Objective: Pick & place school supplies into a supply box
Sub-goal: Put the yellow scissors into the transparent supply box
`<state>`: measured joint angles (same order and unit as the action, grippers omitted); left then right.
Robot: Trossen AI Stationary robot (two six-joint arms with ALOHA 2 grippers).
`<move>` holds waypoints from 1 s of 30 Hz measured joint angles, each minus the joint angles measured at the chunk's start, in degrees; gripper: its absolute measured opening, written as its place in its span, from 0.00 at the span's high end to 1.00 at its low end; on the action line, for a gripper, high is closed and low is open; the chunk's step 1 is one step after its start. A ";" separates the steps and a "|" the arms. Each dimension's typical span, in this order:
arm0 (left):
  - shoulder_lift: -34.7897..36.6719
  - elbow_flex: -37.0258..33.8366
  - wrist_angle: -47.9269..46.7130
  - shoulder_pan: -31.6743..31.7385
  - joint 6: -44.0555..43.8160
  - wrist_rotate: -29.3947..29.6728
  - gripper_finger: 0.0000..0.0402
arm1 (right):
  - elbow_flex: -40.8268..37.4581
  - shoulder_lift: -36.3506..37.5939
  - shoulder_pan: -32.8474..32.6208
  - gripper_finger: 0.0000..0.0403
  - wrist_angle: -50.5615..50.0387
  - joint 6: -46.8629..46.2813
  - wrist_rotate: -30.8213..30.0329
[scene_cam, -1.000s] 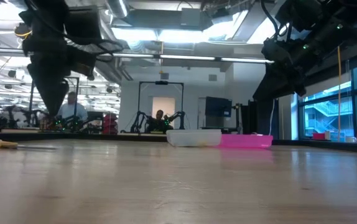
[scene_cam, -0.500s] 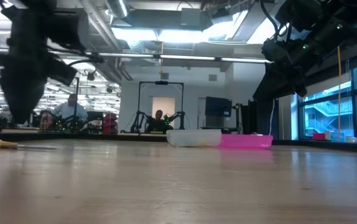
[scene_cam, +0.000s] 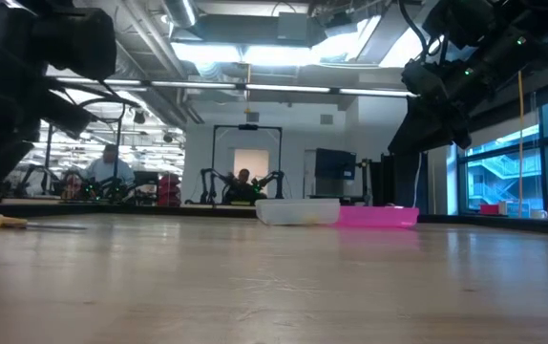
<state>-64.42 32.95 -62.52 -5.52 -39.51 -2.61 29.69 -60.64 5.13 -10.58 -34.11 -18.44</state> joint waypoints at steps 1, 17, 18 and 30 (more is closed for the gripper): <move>0.00 0.00 -0.02 -0.21 -1.35 0.00 0.65 | -0.01 0.01 0.00 0.71 -0.01 -0.08 0.00; -1.01 0.07 -0.22 -0.39 8.12 1.37 0.67 | -0.01 0.00 0.00 0.71 0.03 -0.13 0.01; -1.01 0.07 -0.22 -0.39 9.48 1.12 0.67 | 0.00 0.00 0.00 0.71 0.03 -0.13 0.00; -5.43 -1.82 1.69 -0.29 10.11 -1.73 0.67 | 0.00 0.02 0.00 0.71 0.03 -0.13 0.02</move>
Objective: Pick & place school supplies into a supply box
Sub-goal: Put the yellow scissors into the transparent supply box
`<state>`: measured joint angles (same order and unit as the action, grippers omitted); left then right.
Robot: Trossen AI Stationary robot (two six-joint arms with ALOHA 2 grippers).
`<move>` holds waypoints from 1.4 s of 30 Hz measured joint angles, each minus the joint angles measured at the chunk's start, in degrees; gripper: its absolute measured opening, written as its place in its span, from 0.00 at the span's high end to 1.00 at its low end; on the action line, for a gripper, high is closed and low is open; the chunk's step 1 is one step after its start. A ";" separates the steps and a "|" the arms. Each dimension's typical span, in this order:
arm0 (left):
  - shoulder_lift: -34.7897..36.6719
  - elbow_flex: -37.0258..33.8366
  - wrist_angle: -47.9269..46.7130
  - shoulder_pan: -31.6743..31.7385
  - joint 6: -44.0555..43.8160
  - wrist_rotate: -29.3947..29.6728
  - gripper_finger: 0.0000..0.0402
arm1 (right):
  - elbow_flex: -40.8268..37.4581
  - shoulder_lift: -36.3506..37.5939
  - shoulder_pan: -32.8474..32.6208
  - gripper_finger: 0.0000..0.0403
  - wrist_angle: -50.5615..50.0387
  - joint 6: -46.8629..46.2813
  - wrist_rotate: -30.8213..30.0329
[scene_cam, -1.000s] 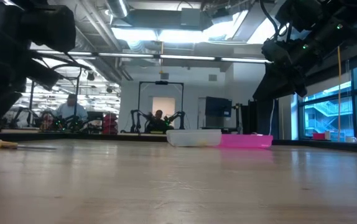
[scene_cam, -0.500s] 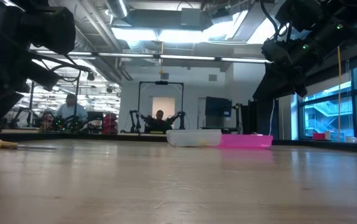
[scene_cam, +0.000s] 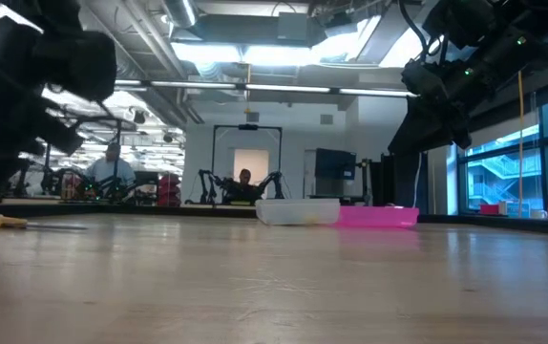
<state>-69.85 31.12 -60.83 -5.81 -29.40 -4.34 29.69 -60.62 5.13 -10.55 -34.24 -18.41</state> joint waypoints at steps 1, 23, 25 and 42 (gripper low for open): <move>-0.54 -0.45 0.38 0.08 -0.38 -0.95 0.67 | 0.00 -0.02 0.00 0.70 -0.01 0.00 0.00; -5.26 1.28 6.01 0.81 -2.31 -3.99 0.68 | 0.00 -0.02 -0.01 0.70 -0.04 0.22 0.01; -5.26 1.45 7.30 0.81 -2.85 -3.93 0.68 | -0.01 -0.02 0.00 0.70 -0.04 0.22 0.01; -5.11 1.69 25.61 0.81 -5.28 -3.68 0.69 | 0.00 -0.02 -0.02 0.70 -0.09 0.22 0.02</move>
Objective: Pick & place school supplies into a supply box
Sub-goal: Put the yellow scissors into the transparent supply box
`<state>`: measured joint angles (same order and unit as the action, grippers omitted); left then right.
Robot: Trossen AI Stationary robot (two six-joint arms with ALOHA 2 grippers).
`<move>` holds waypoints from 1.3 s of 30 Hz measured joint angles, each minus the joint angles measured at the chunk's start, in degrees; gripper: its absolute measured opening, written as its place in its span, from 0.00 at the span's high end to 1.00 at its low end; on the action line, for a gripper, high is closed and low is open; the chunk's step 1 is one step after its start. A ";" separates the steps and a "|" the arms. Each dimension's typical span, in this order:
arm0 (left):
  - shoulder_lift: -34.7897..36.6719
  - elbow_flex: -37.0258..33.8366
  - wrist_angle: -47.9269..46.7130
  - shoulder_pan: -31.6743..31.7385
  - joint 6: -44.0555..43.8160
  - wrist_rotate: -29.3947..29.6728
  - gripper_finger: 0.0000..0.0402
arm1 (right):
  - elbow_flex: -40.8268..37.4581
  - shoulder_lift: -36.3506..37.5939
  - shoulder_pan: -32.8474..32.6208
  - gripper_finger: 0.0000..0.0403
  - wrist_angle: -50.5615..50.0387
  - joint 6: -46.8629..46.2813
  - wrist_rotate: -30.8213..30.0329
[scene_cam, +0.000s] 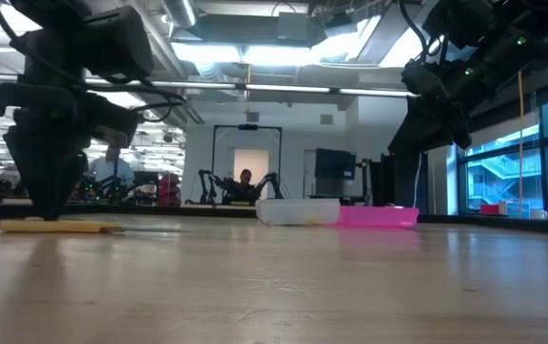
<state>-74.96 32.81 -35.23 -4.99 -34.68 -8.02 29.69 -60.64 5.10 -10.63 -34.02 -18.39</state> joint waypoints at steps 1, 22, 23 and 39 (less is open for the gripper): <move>0.29 -0.06 -0.28 0.00 0.00 0.07 0.69 | 0.00 0.01 0.00 0.70 -0.01 0.00 0.00; 3.24 3.48 -9.95 -1.00 16.57 8.04 0.69 | -0.01 0.00 0.00 0.71 0.01 0.00 0.00; 3.24 3.30 -9.45 -1.01 16.57 8.09 0.69 | 0.00 0.00 0.01 0.70 0.00 0.00 0.00; 3.26 3.02 -7.58 -1.02 15.96 8.12 0.66 | 0.00 0.00 0.02 0.71 -0.06 0.04 0.00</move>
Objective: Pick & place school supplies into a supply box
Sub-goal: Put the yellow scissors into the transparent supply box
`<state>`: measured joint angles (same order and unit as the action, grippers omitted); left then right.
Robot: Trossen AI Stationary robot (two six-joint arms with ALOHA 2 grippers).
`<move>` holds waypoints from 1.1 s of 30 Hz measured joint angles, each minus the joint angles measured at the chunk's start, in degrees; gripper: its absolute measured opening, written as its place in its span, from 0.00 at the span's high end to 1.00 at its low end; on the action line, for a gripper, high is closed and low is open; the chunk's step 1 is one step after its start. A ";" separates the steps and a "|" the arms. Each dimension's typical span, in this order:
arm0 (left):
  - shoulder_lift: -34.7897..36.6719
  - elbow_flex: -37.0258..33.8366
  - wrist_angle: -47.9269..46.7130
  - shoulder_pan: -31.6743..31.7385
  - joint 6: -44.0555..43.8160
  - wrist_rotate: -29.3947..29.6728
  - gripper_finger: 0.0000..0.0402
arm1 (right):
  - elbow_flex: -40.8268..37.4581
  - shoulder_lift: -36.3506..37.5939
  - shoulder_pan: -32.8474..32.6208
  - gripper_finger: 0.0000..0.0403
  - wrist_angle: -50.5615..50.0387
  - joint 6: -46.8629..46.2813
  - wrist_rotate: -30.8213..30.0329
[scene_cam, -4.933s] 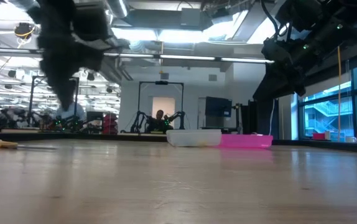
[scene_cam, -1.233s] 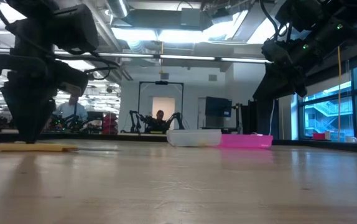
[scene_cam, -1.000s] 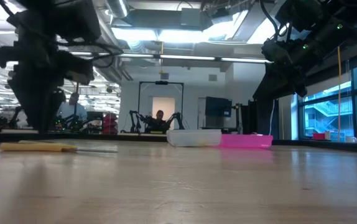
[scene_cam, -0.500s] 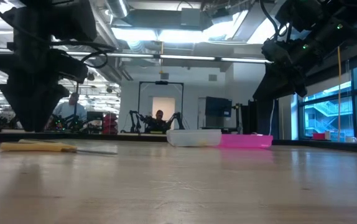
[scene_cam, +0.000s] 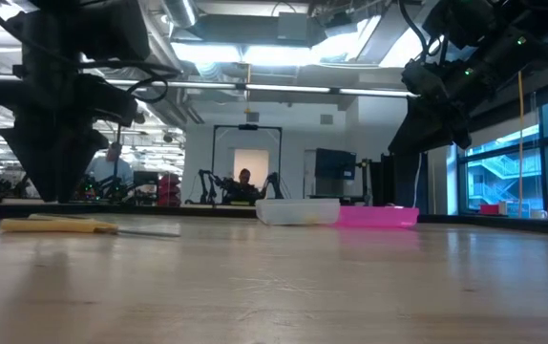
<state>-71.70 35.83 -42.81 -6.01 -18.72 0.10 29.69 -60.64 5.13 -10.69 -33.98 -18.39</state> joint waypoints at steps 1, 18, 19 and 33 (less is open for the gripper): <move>0.00 0.00 0.20 0.00 0.01 -0.33 0.65 | -0.01 0.00 -0.01 0.71 -0.01 0.00 0.00; -0.31 0.00 1.71 -0.01 -4.63 -4.61 0.35 | -0.01 0.01 -0.01 0.71 -0.60 0.00 0.00; -0.32 0.00 1.99 -0.01 -4.71 -4.64 0.35 | -0.01 0.01 -0.01 0.71 -0.60 -0.01 0.00; -0.33 0.00 0.48 -1.93 1.90 0.41 0.37 | 0.00 0.00 0.00 0.71 -0.90 -0.02 -0.02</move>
<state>-72.03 35.83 -42.33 -7.94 -16.82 0.51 29.69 -60.64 5.13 -11.60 -34.00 -18.41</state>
